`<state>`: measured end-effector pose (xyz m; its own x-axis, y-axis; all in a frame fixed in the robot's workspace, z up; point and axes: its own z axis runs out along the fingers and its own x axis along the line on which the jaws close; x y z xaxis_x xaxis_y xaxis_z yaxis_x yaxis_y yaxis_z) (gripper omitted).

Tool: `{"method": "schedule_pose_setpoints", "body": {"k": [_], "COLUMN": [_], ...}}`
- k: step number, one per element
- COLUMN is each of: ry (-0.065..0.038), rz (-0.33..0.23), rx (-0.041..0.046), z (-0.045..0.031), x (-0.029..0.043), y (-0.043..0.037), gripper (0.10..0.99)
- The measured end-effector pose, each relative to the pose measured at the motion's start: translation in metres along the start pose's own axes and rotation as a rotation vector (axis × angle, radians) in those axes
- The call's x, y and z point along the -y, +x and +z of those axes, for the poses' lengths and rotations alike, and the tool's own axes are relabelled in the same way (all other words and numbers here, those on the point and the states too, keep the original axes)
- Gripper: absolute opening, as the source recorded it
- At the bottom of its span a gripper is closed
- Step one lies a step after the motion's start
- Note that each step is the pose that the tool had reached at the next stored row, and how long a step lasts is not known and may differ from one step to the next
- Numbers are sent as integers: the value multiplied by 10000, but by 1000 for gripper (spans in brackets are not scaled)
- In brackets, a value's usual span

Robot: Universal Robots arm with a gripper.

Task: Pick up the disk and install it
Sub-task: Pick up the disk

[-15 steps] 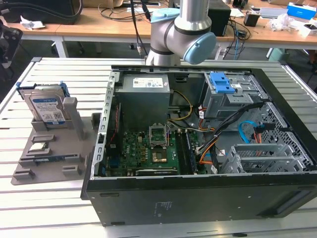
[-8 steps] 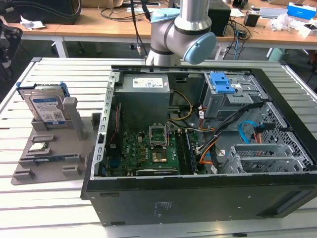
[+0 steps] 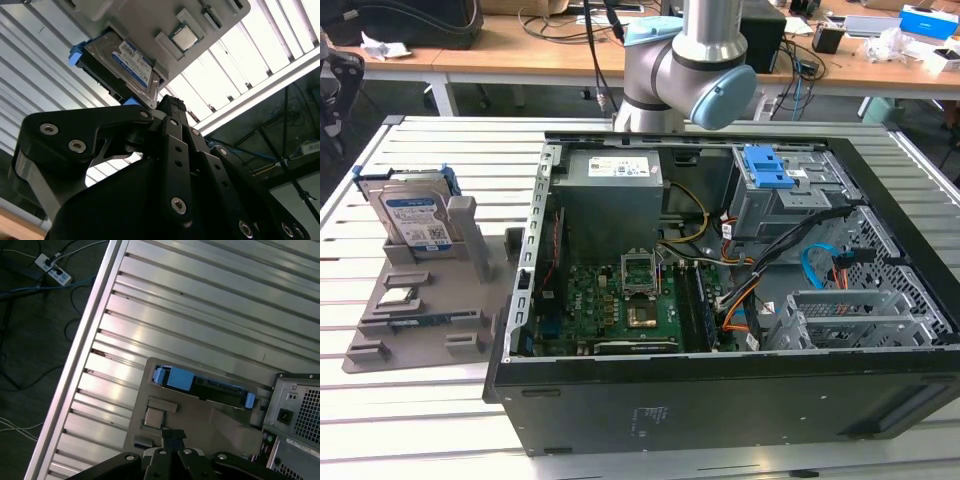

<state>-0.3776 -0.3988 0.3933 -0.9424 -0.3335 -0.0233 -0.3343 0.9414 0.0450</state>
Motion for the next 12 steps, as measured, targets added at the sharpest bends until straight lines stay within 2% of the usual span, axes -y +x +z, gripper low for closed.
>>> {"method": "schedule_pose_setpoints", "body": {"k": [12], "ry": [-29], "rz": [-1257], "rx": [-56], "z": [0], "x": [0], "y": [0], "gripper": [106]}}
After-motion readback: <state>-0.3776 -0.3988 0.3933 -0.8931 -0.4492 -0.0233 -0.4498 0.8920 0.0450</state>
